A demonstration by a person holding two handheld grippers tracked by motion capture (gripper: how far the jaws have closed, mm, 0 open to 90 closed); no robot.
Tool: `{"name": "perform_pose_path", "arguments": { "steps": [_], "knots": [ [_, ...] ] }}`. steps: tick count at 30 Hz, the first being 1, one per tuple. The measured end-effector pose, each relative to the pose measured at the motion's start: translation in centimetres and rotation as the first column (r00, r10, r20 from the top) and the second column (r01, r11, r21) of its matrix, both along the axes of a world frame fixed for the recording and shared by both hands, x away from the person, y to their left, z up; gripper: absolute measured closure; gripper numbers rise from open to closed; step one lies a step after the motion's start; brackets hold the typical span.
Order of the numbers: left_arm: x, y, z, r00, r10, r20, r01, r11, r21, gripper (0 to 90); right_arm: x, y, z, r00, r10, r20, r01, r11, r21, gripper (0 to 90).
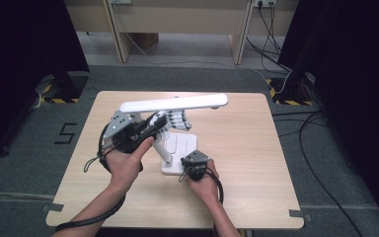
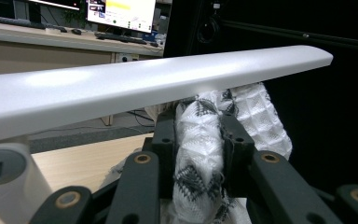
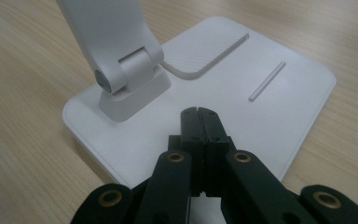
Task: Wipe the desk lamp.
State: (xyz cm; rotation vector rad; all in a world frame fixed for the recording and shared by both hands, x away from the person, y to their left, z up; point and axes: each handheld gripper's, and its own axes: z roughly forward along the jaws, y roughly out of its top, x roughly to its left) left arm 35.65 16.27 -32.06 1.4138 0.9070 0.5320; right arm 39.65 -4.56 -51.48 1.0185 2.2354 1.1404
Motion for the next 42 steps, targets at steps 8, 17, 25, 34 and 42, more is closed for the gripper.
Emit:
{"name": "perform_pose_path", "arguments": {
  "steps": [8,17,25,34,42],
  "knots": [
    [-0.1,0.8,-0.1,0.9999,0.015,0.001,-0.015,0.9999,0.006,71.3,0.0,0.0,0.0,1.0,0.0,0.001,0.0,1.0,-0.001,90.0],
    [-0.3,1.9,-0.3,0.9995,0.032,-0.005,-0.032,0.9995,0.004,71.3,0.0,0.0,0.0,1.0,0.0,0.0,0.0,1.0,-0.001,90.0],
    [-0.5,2.6,-0.4,0.999,0.044,-0.01,-0.044,0.999,-0.002,71.3,0.0,0.0,0.0,1.0,0.0,-0.001,0.0,1.0,0.001,90.0],
    [-1.0,3.3,-0.4,0.9982,0.06,-0.008,-0.06,0.9982,-0.002,71.2,0.0,0.0,0.0,1.0,-0.001,0.0,0.001,1.0,-0.001,90.0],
    [-1.5,3.9,-0.5,0.9973,0.073,-0.006,-0.073,0.9973,0.004,71.2,0.0,0.0,0.0,1.0,0.0,0.001,0.0,1.0,-0.001,90.0]
  ]
}}
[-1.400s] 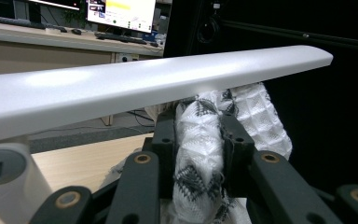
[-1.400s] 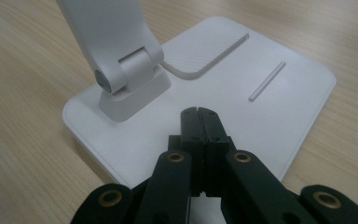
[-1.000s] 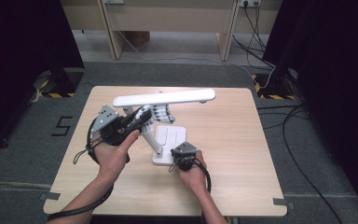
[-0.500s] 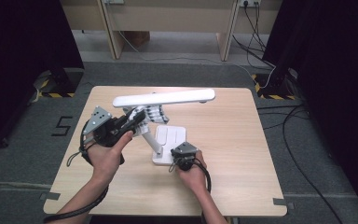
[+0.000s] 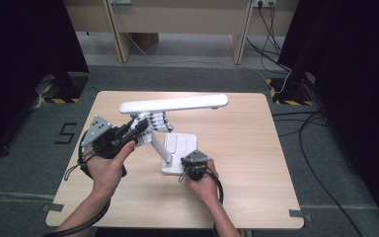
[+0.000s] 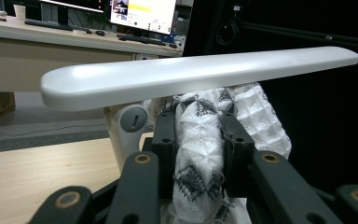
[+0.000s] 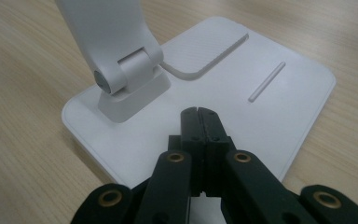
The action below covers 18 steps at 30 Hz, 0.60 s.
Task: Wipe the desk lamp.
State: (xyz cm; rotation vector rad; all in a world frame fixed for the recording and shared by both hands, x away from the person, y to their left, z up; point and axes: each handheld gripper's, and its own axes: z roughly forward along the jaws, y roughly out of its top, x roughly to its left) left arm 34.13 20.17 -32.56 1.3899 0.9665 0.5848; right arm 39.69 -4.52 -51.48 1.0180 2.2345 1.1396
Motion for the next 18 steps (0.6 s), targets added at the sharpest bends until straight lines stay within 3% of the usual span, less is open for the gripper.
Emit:
{"name": "perform_pose_path", "arguments": {
  "steps": [18],
  "knots": [
    [-0.88,1.02,-0.3,0.9998,0.02,-0.006,-0.02,0.9997,0.01,71.2,0.03,0.02,0.0,1.0,0.0,0.005,0.0,1.0,-0.003,90.0]
  ]
}}
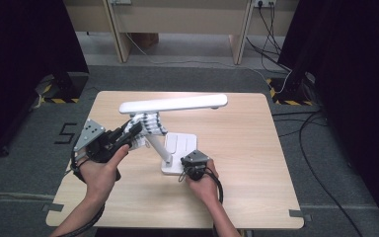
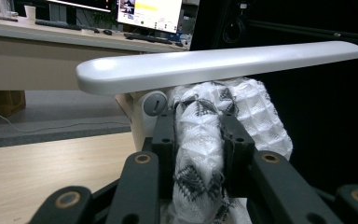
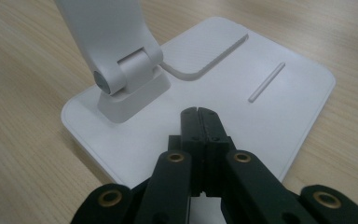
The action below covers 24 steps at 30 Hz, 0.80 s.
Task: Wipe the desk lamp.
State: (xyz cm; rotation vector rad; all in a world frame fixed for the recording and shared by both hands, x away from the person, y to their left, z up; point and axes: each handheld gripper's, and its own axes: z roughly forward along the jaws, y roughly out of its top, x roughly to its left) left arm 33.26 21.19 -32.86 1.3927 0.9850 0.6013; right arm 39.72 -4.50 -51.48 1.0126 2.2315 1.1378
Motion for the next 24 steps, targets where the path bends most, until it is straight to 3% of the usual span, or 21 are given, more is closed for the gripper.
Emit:
{"name": "perform_pose_path", "arguments": {
  "steps": [12,16,24],
  "knots": [
    [-0.3,0.4,-0.5,0.9999,-0.004,-0.01,0.004,1.0,0.006,71.1,0.0,0.0,0.0,1.0,0.0,0.001,0.0,1.0,-0.003,90.0],
    [-0.2,-0.1,-0.8,0.9999,0.01,-0.006,-0.01,0.9997,0.023,71.1,0.0,0.1,0.0,1.0,-0.003,-0.001,0.003,1.0,-0.001,90.0],
    [0.2,-0.6,-1.1,0.9994,0.023,-0.025,-0.022,0.9996,0.016,71.1,0.0,0.1,0.0,1.0,-0.002,0.0,0.002,1.0,-0.001,90.0]
  ]
}}
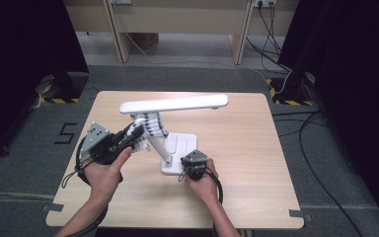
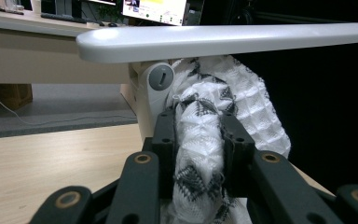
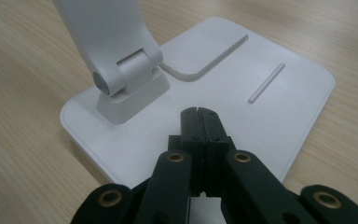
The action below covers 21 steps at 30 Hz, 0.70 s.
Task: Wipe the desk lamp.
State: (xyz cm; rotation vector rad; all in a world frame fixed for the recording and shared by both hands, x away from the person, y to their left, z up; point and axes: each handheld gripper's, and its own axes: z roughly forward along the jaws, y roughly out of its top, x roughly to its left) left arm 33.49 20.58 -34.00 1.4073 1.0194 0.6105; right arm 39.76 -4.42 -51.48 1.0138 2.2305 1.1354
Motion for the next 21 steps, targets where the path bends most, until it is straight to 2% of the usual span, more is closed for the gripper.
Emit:
{"name": "perform_pose_path", "arguments": {
  "steps": [21],
  "knots": [
    [0.2,-0.9,-1.3,0.9992,0.032,-0.026,-0.032,0.9995,0.002,71.3,0.0,0.0,0.0,1.0,0.001,0.001,-0.001,1.0,0.0,90.0]
  ]
}}
